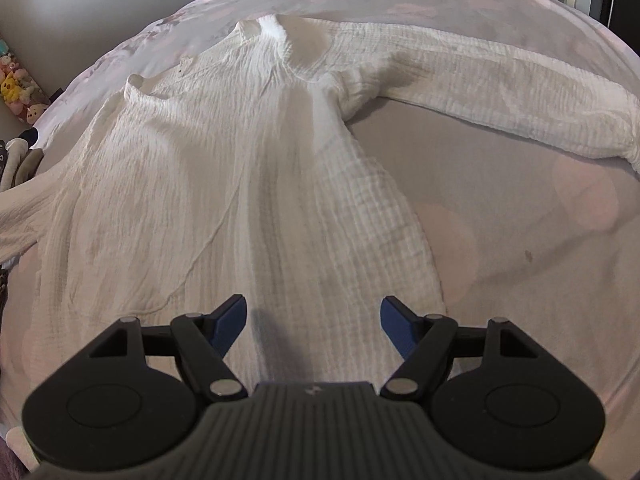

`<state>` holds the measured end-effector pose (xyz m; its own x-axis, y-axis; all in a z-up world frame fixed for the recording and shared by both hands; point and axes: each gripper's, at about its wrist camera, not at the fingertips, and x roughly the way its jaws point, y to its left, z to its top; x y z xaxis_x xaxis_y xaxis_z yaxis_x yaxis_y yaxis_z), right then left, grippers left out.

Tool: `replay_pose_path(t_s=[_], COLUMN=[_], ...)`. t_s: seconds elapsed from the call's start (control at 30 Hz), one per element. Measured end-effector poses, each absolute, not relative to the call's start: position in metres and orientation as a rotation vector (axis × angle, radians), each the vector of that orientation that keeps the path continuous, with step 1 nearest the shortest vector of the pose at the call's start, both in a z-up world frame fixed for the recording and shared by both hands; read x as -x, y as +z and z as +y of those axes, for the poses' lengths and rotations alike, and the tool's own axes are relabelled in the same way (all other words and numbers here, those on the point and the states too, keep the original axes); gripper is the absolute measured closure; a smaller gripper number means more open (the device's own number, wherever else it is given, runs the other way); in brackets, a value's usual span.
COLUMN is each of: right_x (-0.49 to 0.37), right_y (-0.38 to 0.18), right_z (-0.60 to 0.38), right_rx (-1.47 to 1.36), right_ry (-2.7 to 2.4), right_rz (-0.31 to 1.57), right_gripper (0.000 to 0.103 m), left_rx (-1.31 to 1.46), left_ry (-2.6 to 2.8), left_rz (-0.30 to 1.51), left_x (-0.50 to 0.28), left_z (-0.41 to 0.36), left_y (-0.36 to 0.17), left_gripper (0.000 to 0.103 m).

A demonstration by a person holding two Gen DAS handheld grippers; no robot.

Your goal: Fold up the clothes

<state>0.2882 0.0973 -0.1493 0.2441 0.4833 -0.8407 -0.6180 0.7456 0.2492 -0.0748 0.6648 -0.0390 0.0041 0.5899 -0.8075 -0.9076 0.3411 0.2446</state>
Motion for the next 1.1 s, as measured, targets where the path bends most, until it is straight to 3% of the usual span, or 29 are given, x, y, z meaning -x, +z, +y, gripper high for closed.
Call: replay_pose_path(t_s=[0.07, 0.13, 0.17, 0.6, 0.77, 1.1], right_x=[-0.289, -0.289, -0.289, -0.277, -0.272, -0.266], right_y=[-0.149, -0.149, -0.149, -0.129, -0.121, -0.109], right_z=[0.097, 0.097, 0.096, 0.080, 0.075, 0.062], right_rx=[0.141, 0.138, 0.137, 0.091, 0.071, 0.034], right_ry=[0.754, 0.753, 0.753, 0.774, 0.777, 0.793], right_rz=[1.092, 1.094, 1.095, 1.022, 0.988, 0.949], right_gripper=[0.027, 0.027, 0.027, 0.027, 0.027, 0.027], left_rx=[0.322, 0.269, 0.282, 0.433, 0.445, 0.427], left_ry=[1.227, 1.209, 1.163, 0.556, 0.305, 0.220], left_rz=[0.994, 0.948, 0.958, 1.040, 1.270, 1.438], left_x=[0.073, 0.072, 0.073, 0.082, 0.079, 0.056], left_z=[0.653, 0.633, 0.620, 0.441, 0.377, 0.338], left_y=[-0.032, -0.022, -0.022, -0.025, -0.068, -0.108], left_gripper=[0.077, 0.051, 0.047, 0.045, 0.045, 0.042])
